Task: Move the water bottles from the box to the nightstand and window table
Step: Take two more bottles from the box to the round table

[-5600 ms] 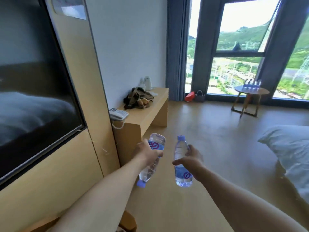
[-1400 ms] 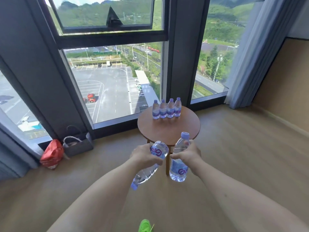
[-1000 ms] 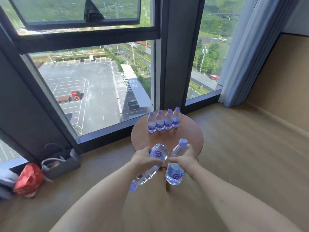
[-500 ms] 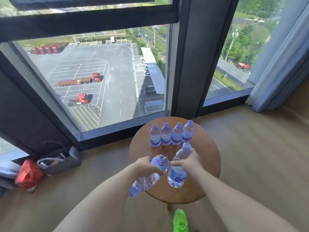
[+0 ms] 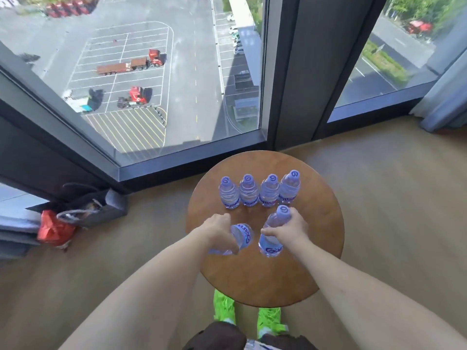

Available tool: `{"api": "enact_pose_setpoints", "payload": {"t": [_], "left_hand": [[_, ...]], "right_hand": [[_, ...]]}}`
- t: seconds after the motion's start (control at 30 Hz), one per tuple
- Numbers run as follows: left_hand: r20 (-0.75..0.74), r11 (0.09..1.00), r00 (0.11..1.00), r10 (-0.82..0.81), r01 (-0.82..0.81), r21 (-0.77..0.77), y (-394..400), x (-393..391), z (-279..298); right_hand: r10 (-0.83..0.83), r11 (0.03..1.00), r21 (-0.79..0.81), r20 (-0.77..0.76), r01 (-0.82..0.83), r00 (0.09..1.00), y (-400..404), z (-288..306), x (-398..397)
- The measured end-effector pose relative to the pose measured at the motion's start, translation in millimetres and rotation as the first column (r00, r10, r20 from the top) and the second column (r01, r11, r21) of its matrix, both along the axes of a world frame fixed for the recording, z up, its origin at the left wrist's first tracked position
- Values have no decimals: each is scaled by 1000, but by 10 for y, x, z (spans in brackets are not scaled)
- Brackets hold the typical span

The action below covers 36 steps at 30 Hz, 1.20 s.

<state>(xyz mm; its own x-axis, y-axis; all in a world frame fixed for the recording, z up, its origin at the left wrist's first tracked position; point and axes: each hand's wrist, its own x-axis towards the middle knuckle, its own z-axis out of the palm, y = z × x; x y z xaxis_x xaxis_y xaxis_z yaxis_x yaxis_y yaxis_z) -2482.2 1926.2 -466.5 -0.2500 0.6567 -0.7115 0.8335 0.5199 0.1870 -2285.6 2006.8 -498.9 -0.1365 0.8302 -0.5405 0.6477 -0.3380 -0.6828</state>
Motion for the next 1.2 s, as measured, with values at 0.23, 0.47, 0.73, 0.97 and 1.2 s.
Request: {"api": "enact_pose_setpoints", "payload": {"t": [0.23, 0.47, 0.73, 0.97, 1.2], "left_hand": [[-177, 941, 932, -316, 332, 66, 232, -127, -301], [-145, 884, 912, -384, 408, 227, 401, -216, -468], [-112, 880, 945, -308, 328, 343, 453, -266, -615], [-103, 864, 960, -262, 281, 419, 546, -213, -639], [-130, 851, 957, -260, 291, 437, 615, -196, -660]], "right_hand": [[-30, 999, -16, 64, 31, 998, 92, -305, -149], [-57, 998, -11, 133, 59, 989, 182, -437, -322], [-33, 999, 5, 170, 33, 985, 289, -488, -486], [-49, 997, 63, 149, 40, 988, 364, -498, -628], [-60, 994, 99, 124, 48, 990, 399, -527, -711]]}}
